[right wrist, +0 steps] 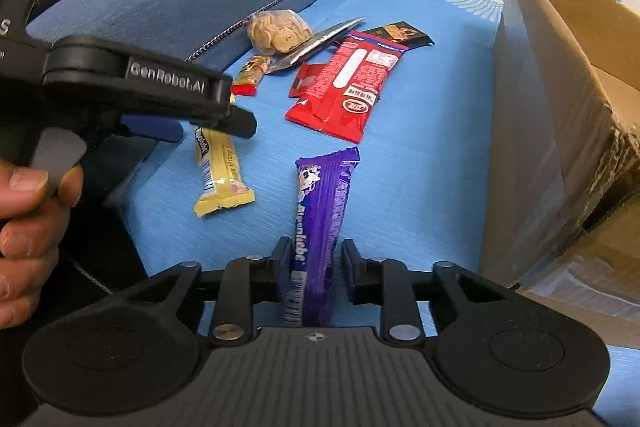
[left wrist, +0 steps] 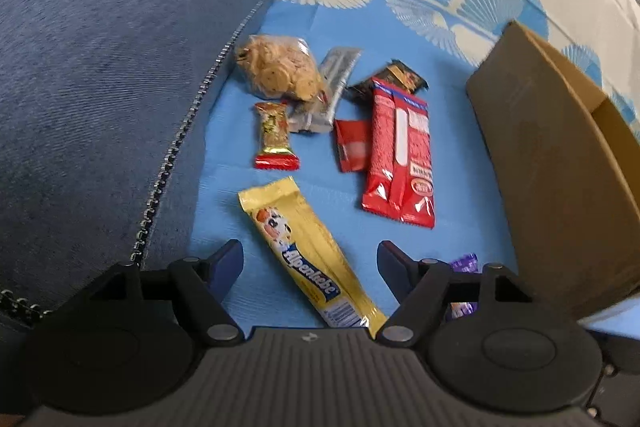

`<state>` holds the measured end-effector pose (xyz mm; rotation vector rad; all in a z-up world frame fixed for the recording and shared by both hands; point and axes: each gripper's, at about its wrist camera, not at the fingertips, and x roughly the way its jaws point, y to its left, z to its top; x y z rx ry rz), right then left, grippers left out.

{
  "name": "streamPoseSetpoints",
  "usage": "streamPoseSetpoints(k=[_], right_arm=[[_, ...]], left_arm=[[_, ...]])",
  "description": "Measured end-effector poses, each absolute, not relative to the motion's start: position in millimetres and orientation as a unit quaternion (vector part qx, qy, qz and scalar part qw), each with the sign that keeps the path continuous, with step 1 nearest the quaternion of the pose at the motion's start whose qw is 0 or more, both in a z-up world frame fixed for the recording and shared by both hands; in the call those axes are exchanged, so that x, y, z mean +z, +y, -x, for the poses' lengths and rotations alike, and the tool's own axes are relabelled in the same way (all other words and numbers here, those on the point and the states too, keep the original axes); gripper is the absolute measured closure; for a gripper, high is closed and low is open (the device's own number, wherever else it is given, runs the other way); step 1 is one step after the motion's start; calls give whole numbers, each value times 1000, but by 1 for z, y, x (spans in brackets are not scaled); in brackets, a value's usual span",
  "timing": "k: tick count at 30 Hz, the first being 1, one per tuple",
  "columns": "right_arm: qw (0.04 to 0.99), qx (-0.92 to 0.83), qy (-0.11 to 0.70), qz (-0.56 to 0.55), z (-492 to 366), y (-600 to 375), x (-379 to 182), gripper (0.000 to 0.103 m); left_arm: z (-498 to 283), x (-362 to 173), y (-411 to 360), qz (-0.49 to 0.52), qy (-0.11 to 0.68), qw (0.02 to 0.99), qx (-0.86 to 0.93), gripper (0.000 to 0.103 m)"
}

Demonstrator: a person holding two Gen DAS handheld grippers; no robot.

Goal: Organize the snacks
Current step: 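Grasp the purple chocolate bar with the right tool while left grasps yellow bar, then carry the purple chocolate bar toward the box with the right tool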

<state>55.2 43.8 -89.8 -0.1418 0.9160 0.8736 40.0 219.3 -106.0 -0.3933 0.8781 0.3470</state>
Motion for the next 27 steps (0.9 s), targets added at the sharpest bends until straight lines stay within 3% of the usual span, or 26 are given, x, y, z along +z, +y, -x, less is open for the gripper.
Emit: streamPoseSetpoints(k=[2, 8, 10, 11, 12, 15, 27], right_arm=[[805, 405, 427, 65, -56, 44, -90, 63], [807, 405, 424, 69, -58, 44, -93, 63], [808, 405, 423, 70, -58, 44, -94, 63], [808, 406, 421, 71, -58, 44, -94, 63], [809, 407, 419, 74, -57, 44, -94, 64], [813, 405, 409, 84, -55, 45, -94, 83], [817, 395, 413, 75, -60, 40, -95, 81]], left_arm=[[-44, -108, 213, 171, 428, 874, 153, 28], [-53, -114, 191, 104, 449, 876, 141, 53], [-53, -114, 187, 91, 447, 879, 138, 79], [-53, -114, 185, 89, 444, 881, 136, 85], [-52, -113, 185, 88, 440, 883, 137, 85], [-46, -108, 187, 93, 421, 891, 145, 85], [-52, -114, 185, 86, 442, 882, 135, 84]])
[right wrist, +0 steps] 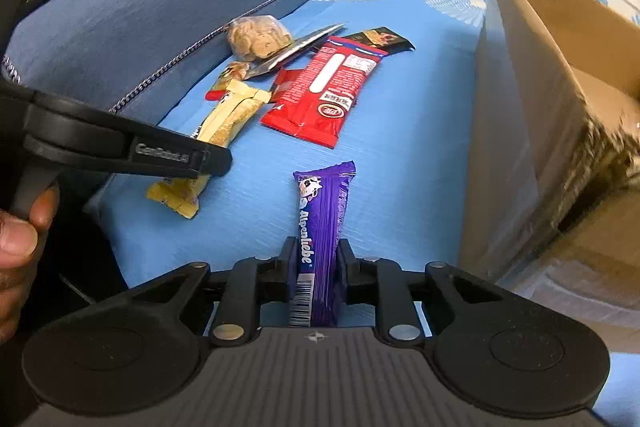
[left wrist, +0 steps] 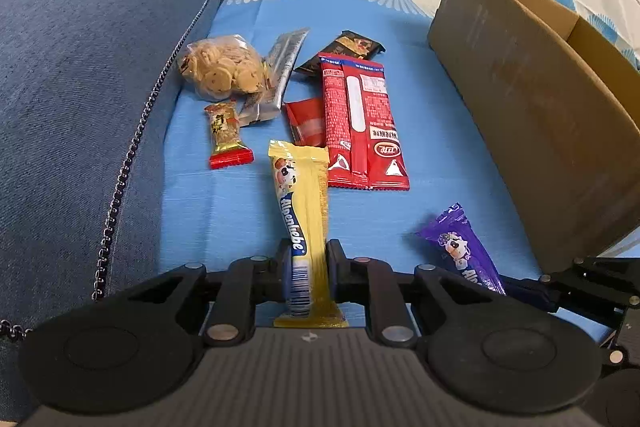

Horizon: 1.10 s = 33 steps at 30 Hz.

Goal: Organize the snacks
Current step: 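Carry the purple chocolate bar toward the box with the right tool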

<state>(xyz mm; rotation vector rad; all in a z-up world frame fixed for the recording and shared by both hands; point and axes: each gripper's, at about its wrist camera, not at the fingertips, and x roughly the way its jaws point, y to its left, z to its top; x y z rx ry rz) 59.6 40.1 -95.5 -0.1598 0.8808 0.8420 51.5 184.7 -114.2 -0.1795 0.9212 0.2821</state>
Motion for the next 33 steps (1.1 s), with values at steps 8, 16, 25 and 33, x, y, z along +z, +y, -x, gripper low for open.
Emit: streamPoseSetpoints(k=[8, 16, 25, 33], right_arm=[[816, 398, 411, 81, -59, 41, -96, 81], [821, 396, 401, 88, -57, 41, -94, 86], [843, 395, 360, 55, -58, 32, -76, 86], [848, 391, 353, 48, -61, 31, -74, 86]], left_arm=[[-52, -115, 183, 79, 445, 881, 137, 84], [-46, -107, 179, 65, 413, 896, 149, 86], [-43, -102, 181, 75, 398, 902, 147, 86], [-41, -101, 181, 78, 389, 906, 149, 86]])
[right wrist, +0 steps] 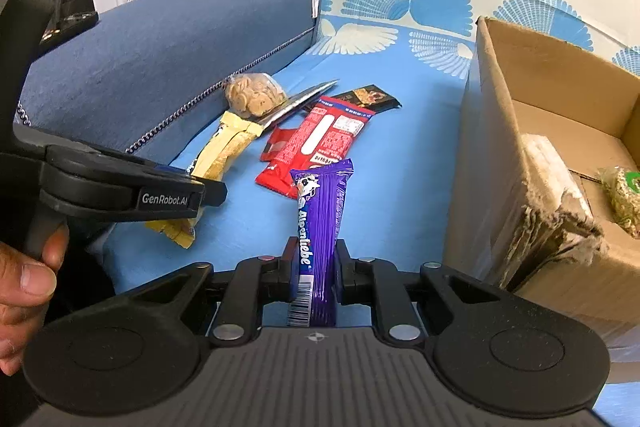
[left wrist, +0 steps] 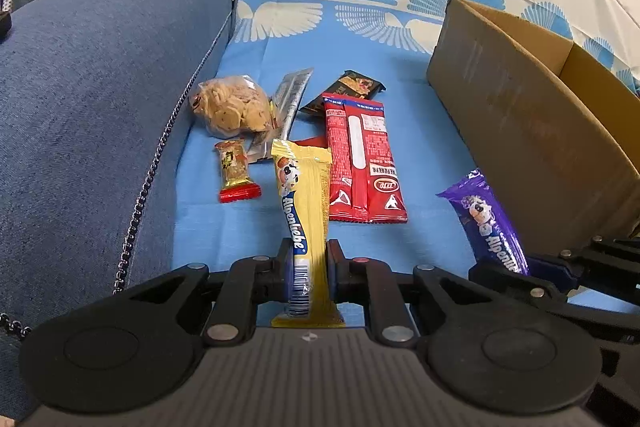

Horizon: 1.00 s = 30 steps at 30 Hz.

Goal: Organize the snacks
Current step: 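Carry the purple chocolate bar toward the box with the right tool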

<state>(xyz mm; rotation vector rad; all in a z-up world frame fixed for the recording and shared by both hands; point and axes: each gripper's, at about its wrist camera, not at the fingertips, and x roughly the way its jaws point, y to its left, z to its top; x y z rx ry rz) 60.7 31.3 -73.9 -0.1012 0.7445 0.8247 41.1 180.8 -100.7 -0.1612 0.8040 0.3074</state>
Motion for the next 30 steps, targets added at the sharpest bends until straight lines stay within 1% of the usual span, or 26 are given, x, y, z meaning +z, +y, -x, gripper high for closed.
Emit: streamPoseSetpoints(k=[13, 30], right_arm=[[861, 401, 313, 18, -61, 19, -52, 86], [868, 425, 255, -11, -68, 10, -16, 86]], left_arm=[[-26, -87, 186, 106, 338, 924, 141, 86], [-21, -81, 190, 114, 314, 931, 150, 86]])
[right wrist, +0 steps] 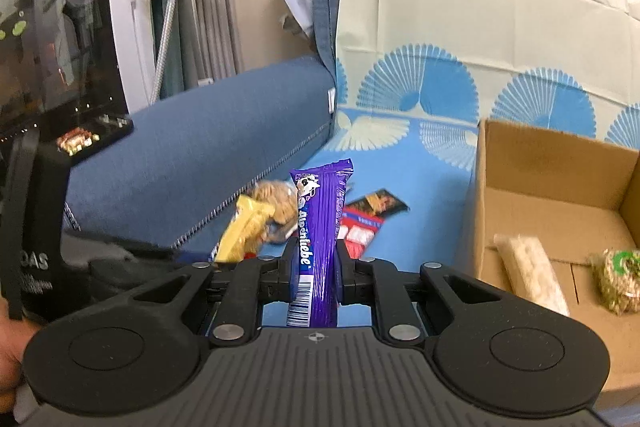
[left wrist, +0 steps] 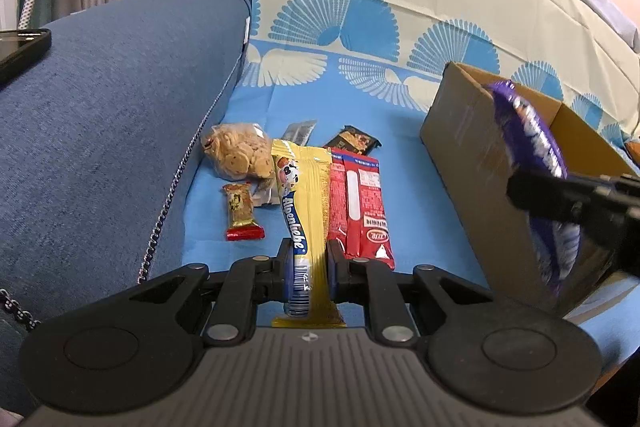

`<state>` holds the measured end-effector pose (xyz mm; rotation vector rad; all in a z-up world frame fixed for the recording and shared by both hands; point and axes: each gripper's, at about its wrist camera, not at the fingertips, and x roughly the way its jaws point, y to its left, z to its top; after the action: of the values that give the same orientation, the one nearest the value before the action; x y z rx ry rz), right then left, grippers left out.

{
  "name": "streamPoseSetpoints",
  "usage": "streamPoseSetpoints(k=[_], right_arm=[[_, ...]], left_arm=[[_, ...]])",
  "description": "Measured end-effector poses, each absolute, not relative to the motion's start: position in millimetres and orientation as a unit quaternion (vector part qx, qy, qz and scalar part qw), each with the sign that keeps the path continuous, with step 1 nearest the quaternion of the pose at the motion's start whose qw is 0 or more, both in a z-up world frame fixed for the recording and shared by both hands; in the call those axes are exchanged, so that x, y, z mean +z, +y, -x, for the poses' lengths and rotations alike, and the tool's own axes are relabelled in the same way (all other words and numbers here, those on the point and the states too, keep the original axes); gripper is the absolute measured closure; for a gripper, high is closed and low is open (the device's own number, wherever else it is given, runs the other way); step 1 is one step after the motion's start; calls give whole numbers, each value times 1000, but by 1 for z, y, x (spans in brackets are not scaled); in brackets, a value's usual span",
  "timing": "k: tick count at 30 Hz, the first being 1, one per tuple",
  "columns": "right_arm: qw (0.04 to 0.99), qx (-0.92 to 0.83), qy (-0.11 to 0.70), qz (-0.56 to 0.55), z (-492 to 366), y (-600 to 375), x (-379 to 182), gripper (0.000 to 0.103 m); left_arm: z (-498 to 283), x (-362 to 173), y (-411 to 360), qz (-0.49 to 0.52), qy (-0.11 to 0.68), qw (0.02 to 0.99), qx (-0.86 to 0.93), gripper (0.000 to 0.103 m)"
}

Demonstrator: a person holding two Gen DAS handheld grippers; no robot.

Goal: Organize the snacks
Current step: 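Lift both bars over the box and open both tools to drop them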

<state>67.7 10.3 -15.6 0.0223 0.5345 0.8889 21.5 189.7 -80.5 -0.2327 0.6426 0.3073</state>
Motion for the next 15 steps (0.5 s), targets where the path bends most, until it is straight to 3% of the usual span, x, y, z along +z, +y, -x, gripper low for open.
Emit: streamPoseSetpoints(k=[15], right_arm=[[890, 398, 214, -65, -96, -19, 14, 86]], left_arm=[[-29, -43, 177, 127, 293, 933, 164, 86]])
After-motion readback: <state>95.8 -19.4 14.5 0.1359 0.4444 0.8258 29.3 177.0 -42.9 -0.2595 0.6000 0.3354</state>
